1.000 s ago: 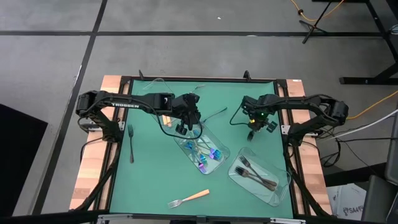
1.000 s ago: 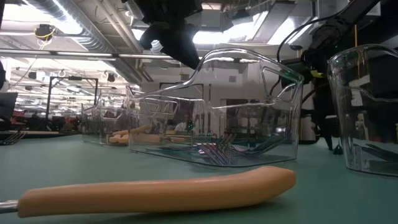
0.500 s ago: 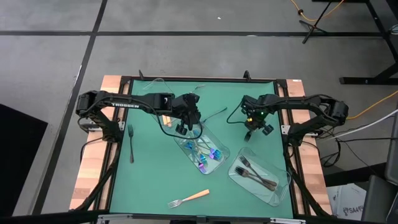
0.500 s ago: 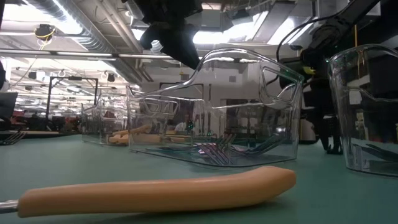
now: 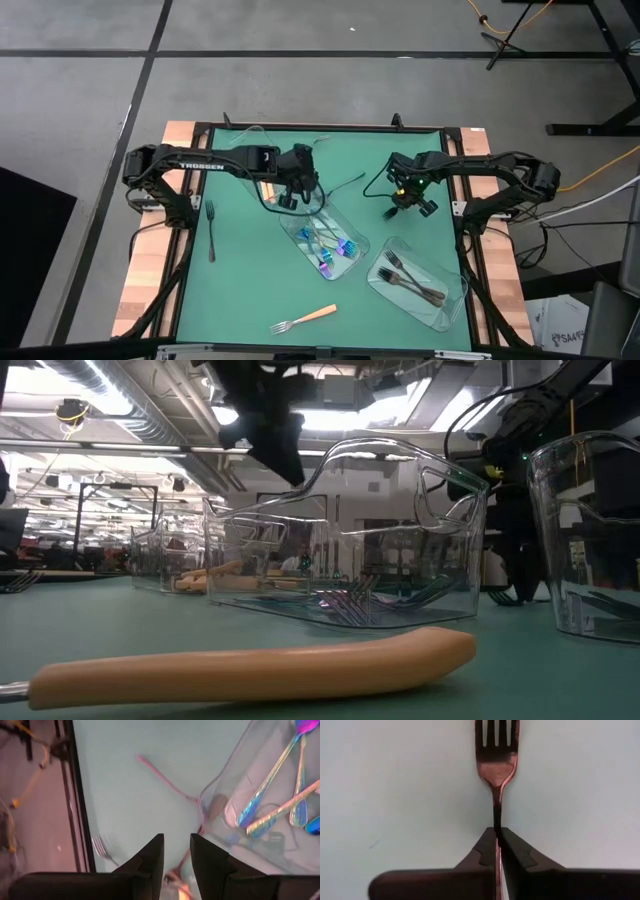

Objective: Sort silverware by color (type)
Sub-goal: Put the black fork into the bottom transparent bin

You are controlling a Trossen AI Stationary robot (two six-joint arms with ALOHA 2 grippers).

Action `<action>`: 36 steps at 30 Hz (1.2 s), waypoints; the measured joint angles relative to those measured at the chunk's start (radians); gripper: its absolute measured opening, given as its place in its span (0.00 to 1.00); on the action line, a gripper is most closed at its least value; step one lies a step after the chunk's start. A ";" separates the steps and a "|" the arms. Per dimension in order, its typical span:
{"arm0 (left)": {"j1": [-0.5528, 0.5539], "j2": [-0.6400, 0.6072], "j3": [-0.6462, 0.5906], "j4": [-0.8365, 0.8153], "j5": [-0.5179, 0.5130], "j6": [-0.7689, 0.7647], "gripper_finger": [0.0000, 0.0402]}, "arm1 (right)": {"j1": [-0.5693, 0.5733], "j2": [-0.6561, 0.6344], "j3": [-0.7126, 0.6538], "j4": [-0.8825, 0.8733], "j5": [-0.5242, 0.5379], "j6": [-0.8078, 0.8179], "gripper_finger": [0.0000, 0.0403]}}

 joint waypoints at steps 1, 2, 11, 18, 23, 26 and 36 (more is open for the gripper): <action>0.012 -0.008 -0.001 -0.019 0.006 -0.012 0.22 | 0.000 0.000 0.000 0.004 0.000 0.008 0.02; 0.025 -0.014 -0.001 -0.034 0.018 -0.019 0.22 | 0.000 0.000 0.000 0.011 0.001 0.021 0.03; 0.163 -0.112 0.000 -0.052 0.118 -0.042 0.22 | 0.001 0.000 0.000 0.128 -0.011 0.279 0.01; 0.294 -0.137 0.000 -0.041 0.126 -0.082 0.22 | 0.001 0.000 0.000 0.258 -0.012 0.480 0.00; 0.369 -0.137 0.000 -0.036 0.126 -0.122 0.22 | 0.001 0.000 0.000 0.333 -0.012 0.647 0.00; 0.402 -0.136 0.000 -0.007 0.126 -0.143 0.22 | 0.001 0.000 0.000 0.368 -0.012 0.733 0.00; 0.467 -0.136 0.000 0.040 0.127 -0.145 0.22 | 0.001 -0.003 0.001 0.432 -0.013 0.852 0.00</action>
